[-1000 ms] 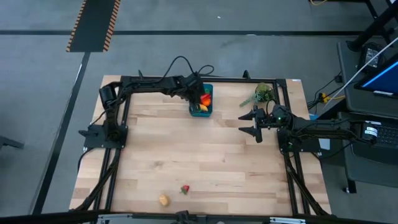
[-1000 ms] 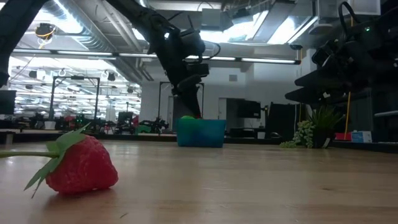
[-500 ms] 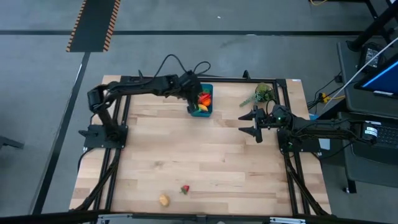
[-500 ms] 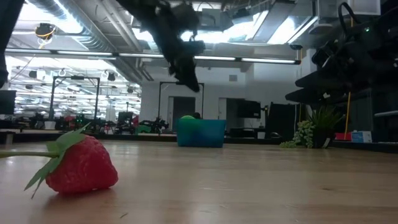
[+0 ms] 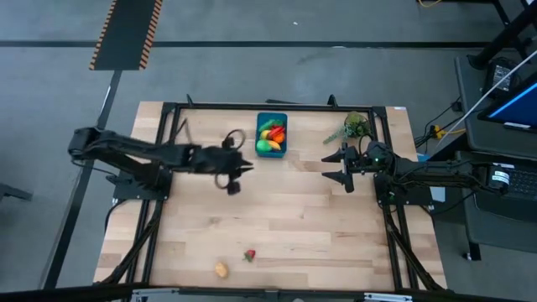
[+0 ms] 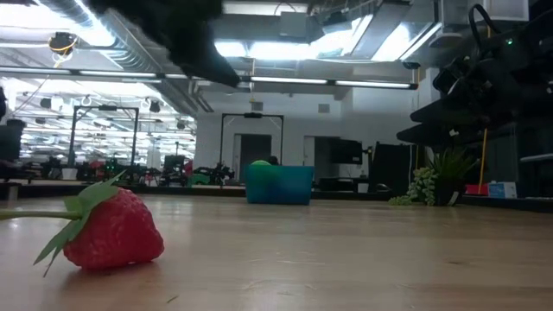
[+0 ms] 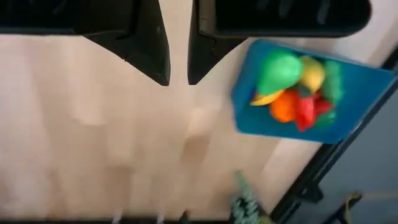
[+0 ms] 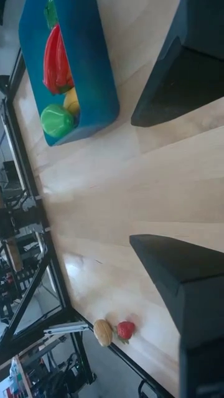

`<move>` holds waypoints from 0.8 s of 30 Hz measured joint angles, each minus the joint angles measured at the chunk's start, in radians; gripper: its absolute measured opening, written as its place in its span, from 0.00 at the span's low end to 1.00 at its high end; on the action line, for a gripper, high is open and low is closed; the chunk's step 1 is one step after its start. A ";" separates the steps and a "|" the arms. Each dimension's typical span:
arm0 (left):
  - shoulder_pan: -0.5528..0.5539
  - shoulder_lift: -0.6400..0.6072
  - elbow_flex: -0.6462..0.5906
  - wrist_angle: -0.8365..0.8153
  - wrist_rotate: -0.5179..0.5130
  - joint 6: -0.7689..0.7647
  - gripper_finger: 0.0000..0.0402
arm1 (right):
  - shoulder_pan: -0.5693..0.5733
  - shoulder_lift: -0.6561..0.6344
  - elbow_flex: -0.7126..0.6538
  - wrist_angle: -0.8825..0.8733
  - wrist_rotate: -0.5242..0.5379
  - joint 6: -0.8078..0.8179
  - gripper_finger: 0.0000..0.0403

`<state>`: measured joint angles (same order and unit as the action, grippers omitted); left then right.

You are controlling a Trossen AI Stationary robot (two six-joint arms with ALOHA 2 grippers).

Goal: Pick and placing Produce into tupperware
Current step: Put the strawberry into the blue bin

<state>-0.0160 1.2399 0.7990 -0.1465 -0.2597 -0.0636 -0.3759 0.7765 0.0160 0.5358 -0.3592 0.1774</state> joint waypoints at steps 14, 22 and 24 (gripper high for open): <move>-0.430 -0.201 -0.375 0.400 -0.276 -0.116 0.06 | 0.000 0.000 0.000 0.015 0.000 0.029 0.74; -0.521 -0.201 -0.417 0.403 -0.248 -0.170 0.03 | 0.000 0.000 0.000 0.015 0.000 0.044 0.74; -0.523 -0.201 -0.417 0.403 -0.248 -0.170 0.02 | 0.000 0.000 0.000 0.016 0.000 0.055 0.74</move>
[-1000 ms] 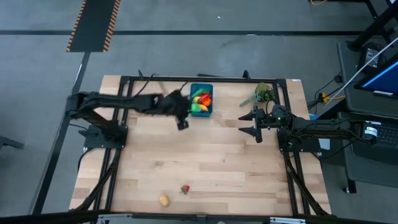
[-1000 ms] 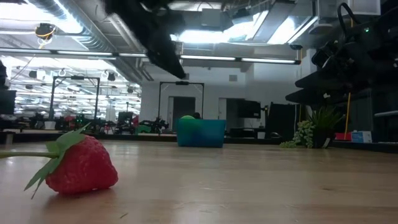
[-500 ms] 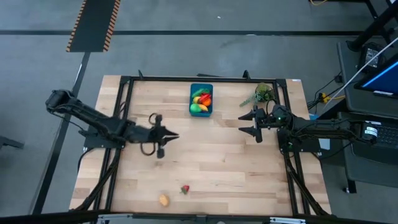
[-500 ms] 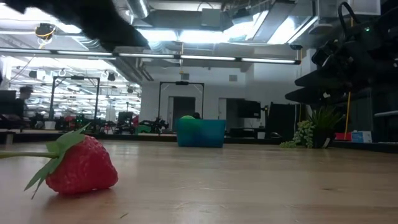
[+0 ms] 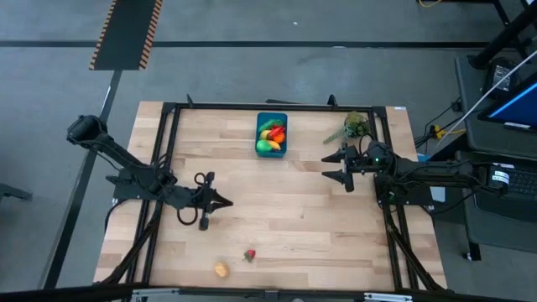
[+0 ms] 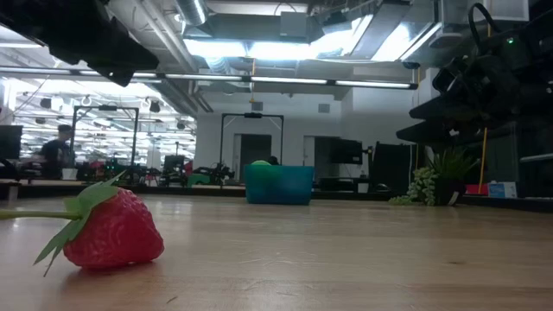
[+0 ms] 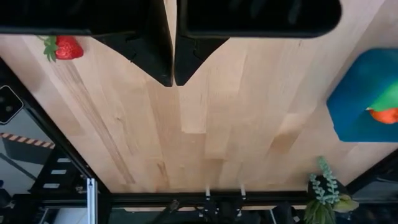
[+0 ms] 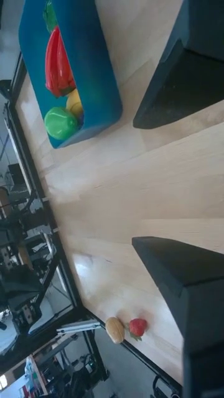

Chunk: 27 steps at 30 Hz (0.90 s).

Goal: Pick and placing Produce into tupperware
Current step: Put the strawberry into the blue bin

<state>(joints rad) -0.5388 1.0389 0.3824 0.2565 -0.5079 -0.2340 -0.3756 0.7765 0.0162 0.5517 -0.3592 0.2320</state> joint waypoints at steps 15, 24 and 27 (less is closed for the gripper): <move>0.033 0.001 0.000 0.021 0.001 0.016 0.08 | 0.000 0.000 0.000 0.004 0.000 0.007 0.74; 0.040 0.001 0.000 0.041 0.002 0.004 0.39 | 0.000 0.000 0.000 0.004 0.000 0.026 0.74; 0.033 0.001 0.000 0.038 0.015 0.005 0.46 | 0.000 0.000 0.000 0.004 0.000 0.026 0.74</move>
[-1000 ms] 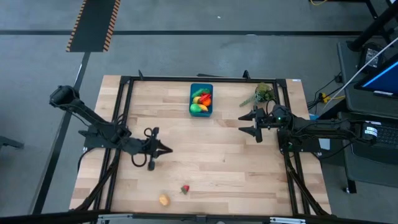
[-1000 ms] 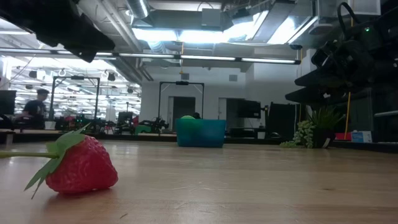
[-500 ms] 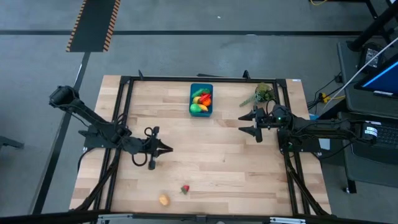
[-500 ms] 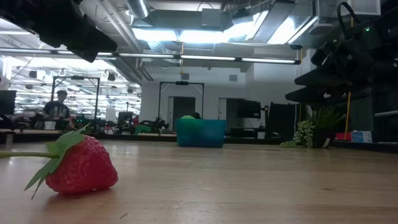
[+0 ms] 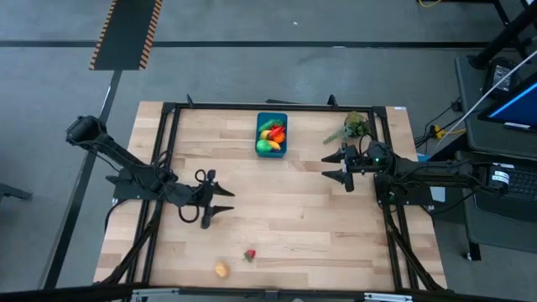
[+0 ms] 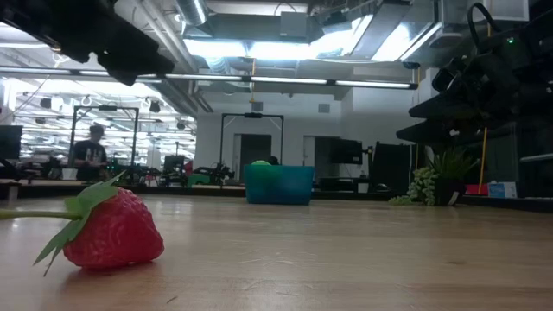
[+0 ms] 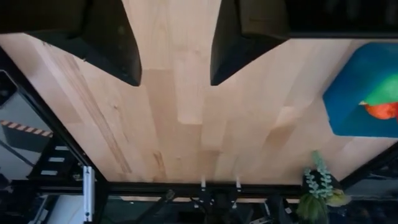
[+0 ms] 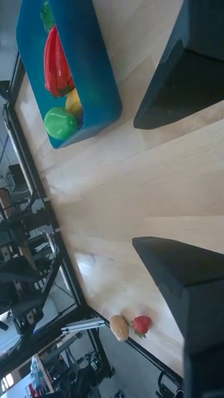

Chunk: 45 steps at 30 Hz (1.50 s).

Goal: Pick and placing Produce into tupperware
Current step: Put the strawberry into the blue bin

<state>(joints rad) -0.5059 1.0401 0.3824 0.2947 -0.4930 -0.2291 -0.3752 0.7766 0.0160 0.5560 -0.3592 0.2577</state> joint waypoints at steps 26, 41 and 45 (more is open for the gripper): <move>-0.189 0.461 0.641 -0.790 -0.026 -0.502 0.47 | 0.060 0.000 0.000 0.000 0.000 -0.001 0.74; -0.275 0.845 1.165 -1.201 0.017 -0.937 0.49 | 0.068 0.000 0.000 -0.117 -0.009 0.029 0.74; -0.266 0.928 1.257 -1.203 0.036 -0.948 0.49 | 0.101 0.000 0.000 -0.126 -0.011 0.029 0.74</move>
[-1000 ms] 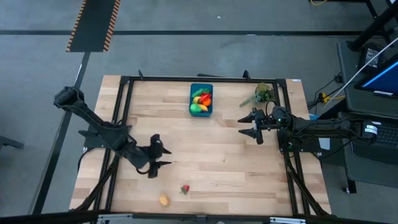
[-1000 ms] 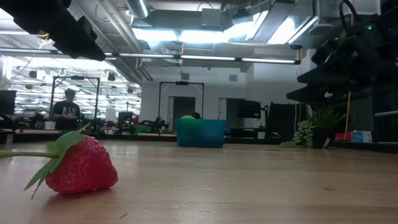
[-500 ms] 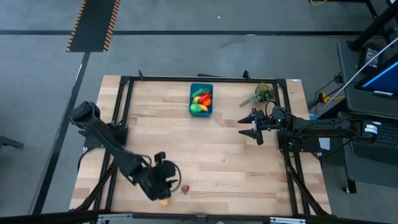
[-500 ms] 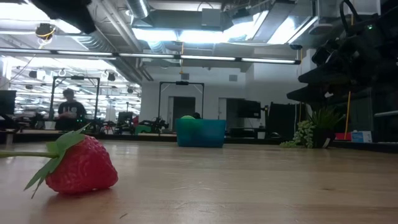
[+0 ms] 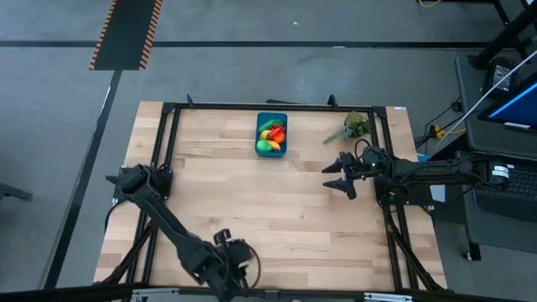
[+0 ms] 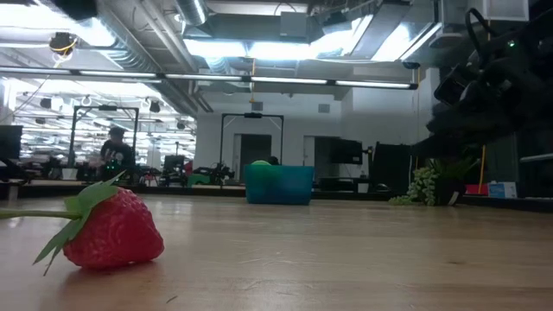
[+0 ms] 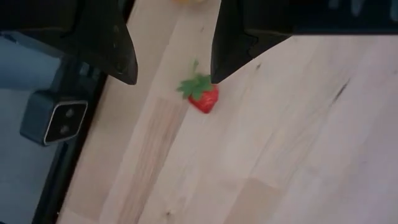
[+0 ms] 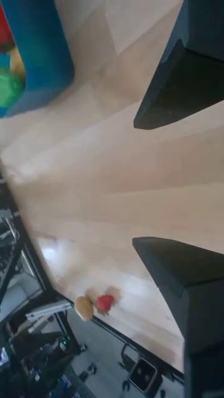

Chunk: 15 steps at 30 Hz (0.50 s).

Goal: Pick and placing Produce into tupperware
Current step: Put the strawberry into the blue bin

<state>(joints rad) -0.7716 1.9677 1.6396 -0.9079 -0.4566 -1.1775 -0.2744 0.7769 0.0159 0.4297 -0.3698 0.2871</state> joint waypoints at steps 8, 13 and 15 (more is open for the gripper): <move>0.072 0.076 0.047 -0.014 0.148 -0.053 0.49 | 0.054 0.000 0.000 0.000 0.002 0.000 0.74; 0.097 0.088 0.047 -0.060 0.188 -0.077 0.49 | 0.079 0.000 0.000 -0.001 0.003 0.001 0.74; 0.100 0.088 0.047 -0.054 0.189 -0.077 0.49 | 0.088 0.000 0.000 -0.003 0.003 0.001 0.74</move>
<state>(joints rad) -0.6718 2.0556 1.6863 -0.9621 -0.2676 -1.2545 -0.1867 0.7769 0.0160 0.4271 -0.3672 0.2878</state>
